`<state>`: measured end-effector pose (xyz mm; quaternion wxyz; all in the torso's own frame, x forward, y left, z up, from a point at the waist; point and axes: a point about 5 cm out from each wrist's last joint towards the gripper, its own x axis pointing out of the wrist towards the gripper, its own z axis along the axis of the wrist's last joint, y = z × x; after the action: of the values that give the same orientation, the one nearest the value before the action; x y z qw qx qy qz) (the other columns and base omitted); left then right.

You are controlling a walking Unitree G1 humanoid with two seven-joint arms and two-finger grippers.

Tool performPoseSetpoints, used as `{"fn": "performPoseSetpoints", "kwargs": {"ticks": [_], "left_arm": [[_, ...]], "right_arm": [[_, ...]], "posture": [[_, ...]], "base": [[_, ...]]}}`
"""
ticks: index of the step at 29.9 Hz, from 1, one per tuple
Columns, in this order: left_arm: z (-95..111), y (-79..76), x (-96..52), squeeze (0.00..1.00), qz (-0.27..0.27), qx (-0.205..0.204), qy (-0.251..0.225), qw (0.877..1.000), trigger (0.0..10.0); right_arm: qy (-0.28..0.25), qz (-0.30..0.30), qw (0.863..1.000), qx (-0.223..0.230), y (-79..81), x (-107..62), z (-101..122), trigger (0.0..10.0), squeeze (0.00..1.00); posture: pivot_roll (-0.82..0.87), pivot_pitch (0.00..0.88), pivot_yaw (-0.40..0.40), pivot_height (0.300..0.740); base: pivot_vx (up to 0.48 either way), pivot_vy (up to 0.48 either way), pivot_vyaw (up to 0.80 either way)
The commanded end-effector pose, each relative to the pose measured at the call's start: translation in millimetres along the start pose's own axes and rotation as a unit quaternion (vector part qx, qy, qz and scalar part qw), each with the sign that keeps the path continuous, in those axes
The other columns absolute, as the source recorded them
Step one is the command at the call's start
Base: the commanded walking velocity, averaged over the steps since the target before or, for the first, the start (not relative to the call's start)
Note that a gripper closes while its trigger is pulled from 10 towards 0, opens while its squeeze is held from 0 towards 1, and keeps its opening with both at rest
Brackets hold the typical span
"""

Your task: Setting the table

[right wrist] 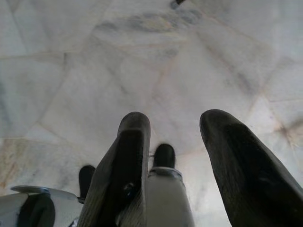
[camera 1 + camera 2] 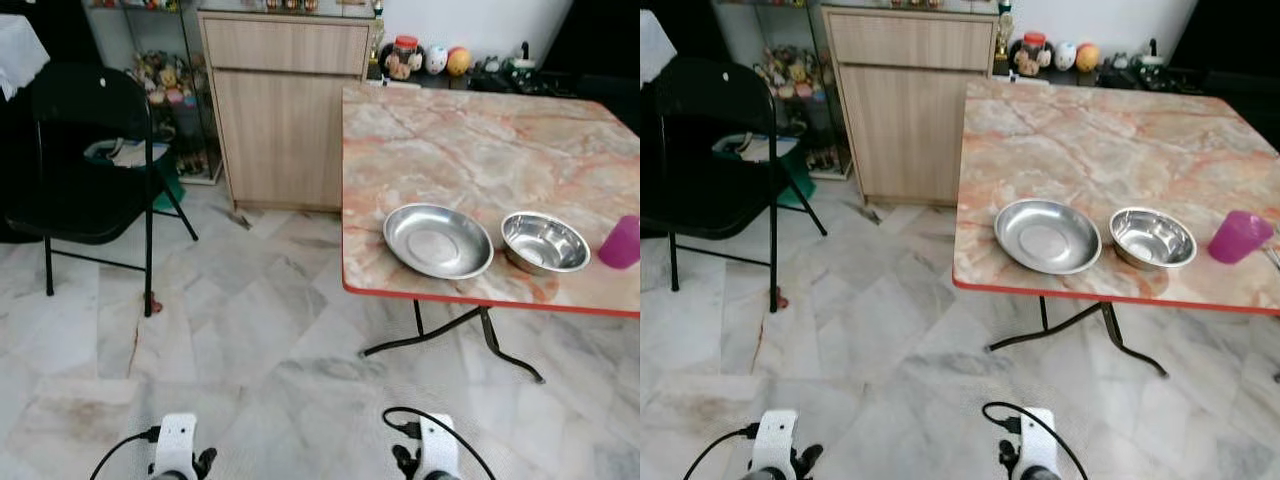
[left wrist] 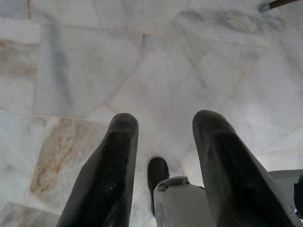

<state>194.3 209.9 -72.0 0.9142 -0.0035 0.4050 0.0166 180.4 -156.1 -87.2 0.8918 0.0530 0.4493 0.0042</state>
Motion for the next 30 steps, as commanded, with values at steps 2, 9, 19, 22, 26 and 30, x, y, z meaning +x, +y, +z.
{"fn": "performPoseSetpoints", "kwargs": {"ticks": [2, 9, 19, 22, 26, 30], "left_arm": [[-1.2, -2.8, 0.2, 0.00, -0.006, 0.010, 0.004, 1.000, 10.0], [-0.2, -4.3, 0.5, 0.00, -0.009, 0.009, 0.001, 1.000, 10.0], [1.7, -3.8, 0.9, 0.00, -0.005, 0.000, -0.003, 1.000, 10.0], [3.1, -4.1, 1.2, 0.00, -0.004, -0.004, -0.008, 1.000, 10.0], [4.2, -5.0, 1.5, 0.00, -0.007, -0.003, -0.009, 1.000, 10.0], [5.1, -5.7, 1.8, 0.00, -0.009, 0.001, -0.009, 1.000, 10.0]], "right_arm": [[0.006, -0.007, 1.000, -0.003, -5.3, -1.3, -3.4, 10.0, 0.00], [0.008, -0.016, 1.000, -0.005, -7.2, -1.5, -4.0, 10.0, 0.00], [0.011, -0.017, 1.000, -0.019, -7.7, -1.6, -4.5, 10.0, 0.00], [0.009, -0.017, 1.000, -0.015, -7.6, -1.6, -4.4, 10.0, 0.00], [0.006, -0.018, 1.000, -0.009, -7.7, -1.7, -4.2, 10.0, 0.00], [0.006, -0.018, 1.000, -0.011, -7.8, -1.6, -3.8, 10.0, 0.00]], "posture": [[0.13, 0.000, -0.052, 0.740], [0.13, 0.000, -0.052, 0.740], [0.13, 0.000, -0.054, 0.740], [0.13, 0.000, -0.054, 0.740], [0.13, 0.000, -0.055, 0.740], [0.13, 0.000, -0.056, 0.740]], "base": [[0.000, -0.285, 0.00], [0.000, -0.283, 0.00], [0.000, 0.000, -0.54], [0.000, 0.000, -0.58], [0.000, 0.000, 0.00], [0.000, 0.000, 0.00]]}}
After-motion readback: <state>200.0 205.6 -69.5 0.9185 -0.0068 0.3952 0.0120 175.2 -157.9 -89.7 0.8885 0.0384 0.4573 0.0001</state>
